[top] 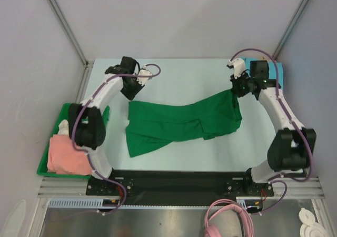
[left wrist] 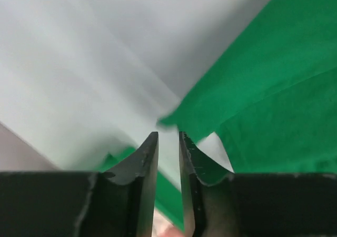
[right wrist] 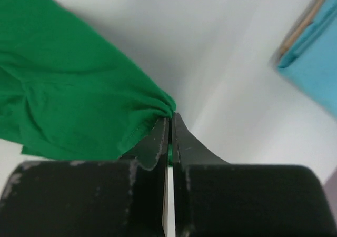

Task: Fold and stack the t-shirts
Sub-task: Flatten the tshirt out

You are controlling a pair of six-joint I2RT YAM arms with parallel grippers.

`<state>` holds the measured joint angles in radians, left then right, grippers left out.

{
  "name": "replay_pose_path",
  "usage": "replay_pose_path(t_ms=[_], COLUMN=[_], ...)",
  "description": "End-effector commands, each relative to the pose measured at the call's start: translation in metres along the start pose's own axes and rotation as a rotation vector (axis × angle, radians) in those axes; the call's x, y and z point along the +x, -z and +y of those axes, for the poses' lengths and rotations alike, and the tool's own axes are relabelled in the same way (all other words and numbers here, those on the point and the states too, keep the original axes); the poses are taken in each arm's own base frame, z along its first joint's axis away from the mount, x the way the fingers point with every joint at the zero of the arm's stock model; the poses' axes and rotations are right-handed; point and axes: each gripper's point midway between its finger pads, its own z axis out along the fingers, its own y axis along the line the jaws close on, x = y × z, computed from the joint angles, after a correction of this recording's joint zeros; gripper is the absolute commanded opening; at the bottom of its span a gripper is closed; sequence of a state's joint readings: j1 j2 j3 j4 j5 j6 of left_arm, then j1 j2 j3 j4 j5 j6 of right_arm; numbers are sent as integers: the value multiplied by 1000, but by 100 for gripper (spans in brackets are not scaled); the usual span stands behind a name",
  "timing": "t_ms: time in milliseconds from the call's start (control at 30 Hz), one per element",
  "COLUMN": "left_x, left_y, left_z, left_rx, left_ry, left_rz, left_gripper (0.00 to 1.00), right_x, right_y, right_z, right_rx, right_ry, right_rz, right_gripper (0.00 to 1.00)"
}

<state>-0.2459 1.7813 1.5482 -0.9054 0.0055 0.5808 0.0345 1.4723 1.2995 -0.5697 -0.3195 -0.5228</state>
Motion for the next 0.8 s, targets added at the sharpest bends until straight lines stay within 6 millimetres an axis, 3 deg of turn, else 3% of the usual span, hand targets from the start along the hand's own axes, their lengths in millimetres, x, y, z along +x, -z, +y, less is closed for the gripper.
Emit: replay_pose_path(t_ms=[0, 33, 133, 267, 300, 400, 467, 533, 633, 767], left_x=[-60, -62, -70, -48, -30, 4, 19, 37, 50, 46], left_y=[13, 10, 12, 19, 10, 3, 0, -7, -20, -32], left_z=[73, 77, 69, 32, 10, -28, -39, -45, -32, -22], left_rx=[-141, -141, -125, -8, 75, 192, 239, 302, 291, 314], left_ry=[195, 223, 225, 246, 255, 267, 291, 362, 413, 433], left_rz=[-157, -155, -190, -172, -125, -54, -20, 17, 24, 36], left_gripper=[32, 44, 62, 62, 61, 55, 50, 45, 43, 47], right_x=[-17, -34, -33, -25, -22, -10, -6, -5, -7, -9], right_y=[-38, -38, -56, -57, -56, -53, -49, -48, -46, -43], right_z=[-29, -38, -46, -41, -39, -26, -20, -16, -15, -15], right_rx=[18, 26, 30, 23, 18, -13, -28, -41, -42, -47], right_ry=[-50, -45, -67, -72, -74, -82, -79, -74, -67, -47], right_rz=[-39, -64, -54, -43, -39, -23, -15, -8, -13, -7], right_gripper=[0, 0, 0, 2, 1, 0, 0, 0, 0, 0])
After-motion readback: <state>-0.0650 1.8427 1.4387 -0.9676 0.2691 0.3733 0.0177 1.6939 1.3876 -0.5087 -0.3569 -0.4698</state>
